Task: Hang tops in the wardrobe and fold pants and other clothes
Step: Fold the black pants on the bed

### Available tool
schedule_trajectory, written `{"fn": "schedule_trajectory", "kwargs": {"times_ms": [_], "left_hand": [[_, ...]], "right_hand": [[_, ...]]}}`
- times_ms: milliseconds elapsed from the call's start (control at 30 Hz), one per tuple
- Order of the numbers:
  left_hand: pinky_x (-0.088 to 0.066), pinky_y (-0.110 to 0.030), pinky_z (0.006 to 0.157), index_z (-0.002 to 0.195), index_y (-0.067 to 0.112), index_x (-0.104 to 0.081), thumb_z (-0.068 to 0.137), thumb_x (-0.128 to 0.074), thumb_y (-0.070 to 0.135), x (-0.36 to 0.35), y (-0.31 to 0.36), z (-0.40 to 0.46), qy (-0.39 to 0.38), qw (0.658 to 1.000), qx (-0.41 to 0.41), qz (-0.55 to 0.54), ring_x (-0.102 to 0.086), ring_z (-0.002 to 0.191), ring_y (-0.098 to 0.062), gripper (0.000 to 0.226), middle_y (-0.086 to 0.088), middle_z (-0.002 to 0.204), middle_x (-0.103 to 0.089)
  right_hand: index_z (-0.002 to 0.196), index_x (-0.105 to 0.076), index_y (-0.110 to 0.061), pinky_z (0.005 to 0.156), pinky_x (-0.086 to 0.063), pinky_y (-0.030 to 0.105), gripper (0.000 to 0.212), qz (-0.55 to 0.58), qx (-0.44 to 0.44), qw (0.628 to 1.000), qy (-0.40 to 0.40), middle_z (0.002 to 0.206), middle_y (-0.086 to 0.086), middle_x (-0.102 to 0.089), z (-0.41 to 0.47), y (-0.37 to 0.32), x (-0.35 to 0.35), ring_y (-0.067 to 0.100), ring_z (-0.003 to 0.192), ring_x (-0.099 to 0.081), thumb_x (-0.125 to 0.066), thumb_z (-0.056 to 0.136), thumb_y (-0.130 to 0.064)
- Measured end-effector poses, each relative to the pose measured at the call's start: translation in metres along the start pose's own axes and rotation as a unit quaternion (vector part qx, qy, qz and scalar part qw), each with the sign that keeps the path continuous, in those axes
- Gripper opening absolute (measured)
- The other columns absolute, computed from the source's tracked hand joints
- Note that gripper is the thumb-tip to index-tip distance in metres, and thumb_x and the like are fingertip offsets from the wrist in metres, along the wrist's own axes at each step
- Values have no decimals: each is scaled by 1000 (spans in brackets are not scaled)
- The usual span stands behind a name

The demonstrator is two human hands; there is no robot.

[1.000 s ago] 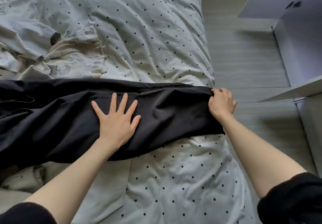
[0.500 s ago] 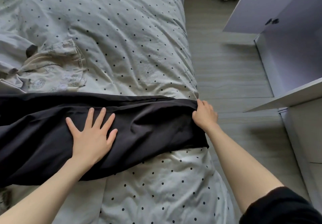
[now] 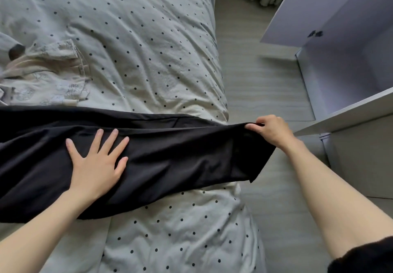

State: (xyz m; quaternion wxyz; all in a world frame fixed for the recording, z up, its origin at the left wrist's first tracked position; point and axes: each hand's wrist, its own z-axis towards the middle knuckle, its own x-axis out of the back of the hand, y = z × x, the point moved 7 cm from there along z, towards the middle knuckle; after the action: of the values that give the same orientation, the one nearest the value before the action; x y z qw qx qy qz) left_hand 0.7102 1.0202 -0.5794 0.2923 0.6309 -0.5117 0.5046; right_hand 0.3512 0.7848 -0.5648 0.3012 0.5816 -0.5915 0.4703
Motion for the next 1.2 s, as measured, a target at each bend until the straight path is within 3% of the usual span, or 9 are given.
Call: {"fn": "schedule_trajectory", "kwargs": {"times_ms": [67,167,333,533,633,733,800,1000,1200], "left_hand": [[6,-67,104,148,39,-9,96,-26,48,3,1,-4,1,1000,-2,-12,9,145,-18,55,9,158,3],[6,-65,105,148,36,-15,96,-30,46,11,-7,0,16,999,6,-39,7,146,-17,55,7,158,-1],[7,-64,106,148,37,-13,96,-23,49,11,-20,14,12,999,11,-31,11,145,-16,54,8,159,1],[4,-62,109,148,32,-21,98,-23,45,16,-16,-2,30,999,-8,-35,3,146,-20,52,2,158,-9],[-8,-70,104,138,23,-46,92,-22,40,35,-44,-26,50,999,-1,-14,-27,140,-32,55,-9,148,-37],[-20,-73,99,132,17,-55,88,-53,24,49,-77,-53,93,996,6,12,-39,133,-38,45,-14,141,-47],[-20,-72,99,134,14,-52,72,-74,9,55,-109,-70,102,994,27,16,-40,131,-39,66,-16,141,-46],[-32,-64,98,119,3,-63,44,-88,5,61,-206,-107,61,992,105,29,-56,113,-41,79,-22,121,-60],[-40,-48,80,81,2,-69,50,-71,-8,97,-251,-91,131,985,112,5,-61,74,-34,33,-14,71,-62]], "right_hand": [[66,-60,-17,72,-36,35,42,-11,8,1000,-20,70,5,-59,5,0,9,31,85,-56,-59,84,-55],[99,-66,-23,93,-32,41,32,-58,4,998,13,106,5,-65,19,-8,11,28,110,-53,-53,89,-50],[148,-25,-20,110,-26,51,59,53,-31,998,-33,151,9,-28,12,-33,-44,30,139,-22,-46,96,-39],[151,-7,-20,115,-7,54,66,139,0,989,-51,159,8,1,-42,-111,-105,23,146,2,-35,98,-46],[151,-9,-25,114,-5,54,63,112,44,991,-54,159,6,4,-58,-162,-105,23,146,5,-33,98,-48],[151,-11,-27,115,-8,52,60,78,134,983,-102,159,2,3,-80,-219,-109,23,146,4,-33,99,-46],[151,-11,-28,115,-8,51,60,84,183,971,-131,160,0,3,-102,-264,-114,21,146,3,-33,99,-47],[150,-12,-29,115,-9,50,58,86,332,931,-122,159,-2,-3,-165,-399,-125,17,146,0,-35,99,-42],[151,-7,-25,115,-11,51,58,70,283,953,-81,159,-2,-6,-161,-436,-120,19,146,-1,-33,100,-37]]}}
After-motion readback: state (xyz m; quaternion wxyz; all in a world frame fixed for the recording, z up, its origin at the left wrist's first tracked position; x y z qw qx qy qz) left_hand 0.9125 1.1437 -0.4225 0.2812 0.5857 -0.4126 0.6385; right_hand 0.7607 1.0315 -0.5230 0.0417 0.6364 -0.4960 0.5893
